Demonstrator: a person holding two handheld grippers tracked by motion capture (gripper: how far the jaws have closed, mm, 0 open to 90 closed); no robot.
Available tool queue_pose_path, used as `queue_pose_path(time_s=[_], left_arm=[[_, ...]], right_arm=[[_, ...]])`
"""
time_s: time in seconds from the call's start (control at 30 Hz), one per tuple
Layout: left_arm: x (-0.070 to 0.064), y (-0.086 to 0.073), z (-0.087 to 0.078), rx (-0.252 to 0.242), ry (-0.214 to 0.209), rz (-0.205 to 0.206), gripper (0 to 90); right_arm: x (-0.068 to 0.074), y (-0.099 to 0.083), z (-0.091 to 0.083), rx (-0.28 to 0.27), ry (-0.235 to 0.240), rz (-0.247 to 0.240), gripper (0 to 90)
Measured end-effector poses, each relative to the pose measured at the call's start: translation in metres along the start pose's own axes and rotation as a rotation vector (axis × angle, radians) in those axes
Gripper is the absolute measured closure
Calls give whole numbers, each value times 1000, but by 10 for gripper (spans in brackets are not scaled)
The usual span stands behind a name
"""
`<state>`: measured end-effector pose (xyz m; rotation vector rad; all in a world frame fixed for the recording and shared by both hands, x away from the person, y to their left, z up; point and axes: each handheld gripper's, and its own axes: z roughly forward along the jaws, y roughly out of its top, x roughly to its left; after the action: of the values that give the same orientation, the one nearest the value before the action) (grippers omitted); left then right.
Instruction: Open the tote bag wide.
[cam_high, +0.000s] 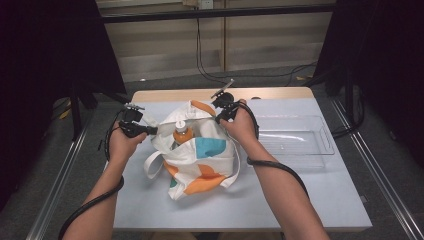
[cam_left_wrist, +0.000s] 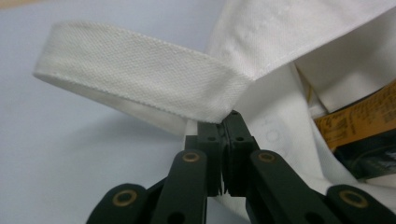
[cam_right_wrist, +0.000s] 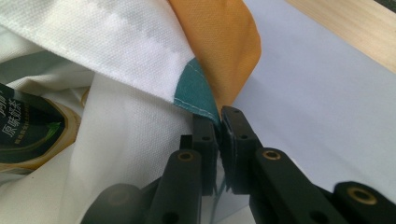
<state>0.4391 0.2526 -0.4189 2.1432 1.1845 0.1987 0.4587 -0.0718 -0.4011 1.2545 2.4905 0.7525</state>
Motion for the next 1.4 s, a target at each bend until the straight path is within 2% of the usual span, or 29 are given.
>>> queue_pose_path(time_s=[0.17, 0.27, 0.37, 0.47, 0.53, 0.63, 0.73, 0.8, 0.83, 0.9, 1.0, 1.13, 1.2, 1.23, 1.27, 1.37, 1.4], left_arm=[[3, -8, 5, -8, -15, -34, 900], [3, -9, 8, 15, -17, -26, 900], [3, -12, 11, 17, -23, -41, 900], [4, -15, 13, 32, -27, -43, 900], [3, -15, 14, 25, -23, -49, 900], [2, -15, 14, 24, -21, -53, 900], [2, -14, 11, 36, -20, -38, 900], [0, -14, 7, 16, -17, -51, 900], [1, -13, 5, 17, -17, -40, 900], [-1, -12, 0, 15, -19, -42, 900], [-3, -10, -9, 10, -21, -33, 900], [-4, -9, -19, 13, -14, -22, 830], [-6, -9, -23, 8, -13, -39, 754], [-5, -9, -25, 13, -13, -31, 720], [-6, -9, -26, 2, -14, -55, 692], [-8, -9, -31, -8, -9, -88, 550], [-8, -9, -33, -1, -7, -88, 491]], right_arm=[[1, -2, 4, 5, 5, 2, 852], [1, -3, 7, 18, 13, 5, 853], [1, -6, 11, 25, 21, 15, 856], [5, -7, 14, 41, 8, 8, 859], [7, -7, 15, 47, -5, -5, 859], [6, -8, 17, 46, 4, 6, 858], [6, -10, 16, 37, 2, 18, 853], [7, -9, 13, 36, -1, 22, 842], [7, -8, 12, 29, -6, 20, 838], [6, -8, 9, 24, -9, 16, 828], [5, -7, 3, 13, -2, 34, 797], [4, -6, -6, -1, -5, 44, 717], [4, -5, -11, -8, -2, 42, 667], [4, -4, -15, 2, -1, 47, 640], [4, -4, -17, 0, -2, 38, 621], [3, -5, -24, 16, 12, 48, 529], [2, -5, -25, 12, 17, 42, 507]])
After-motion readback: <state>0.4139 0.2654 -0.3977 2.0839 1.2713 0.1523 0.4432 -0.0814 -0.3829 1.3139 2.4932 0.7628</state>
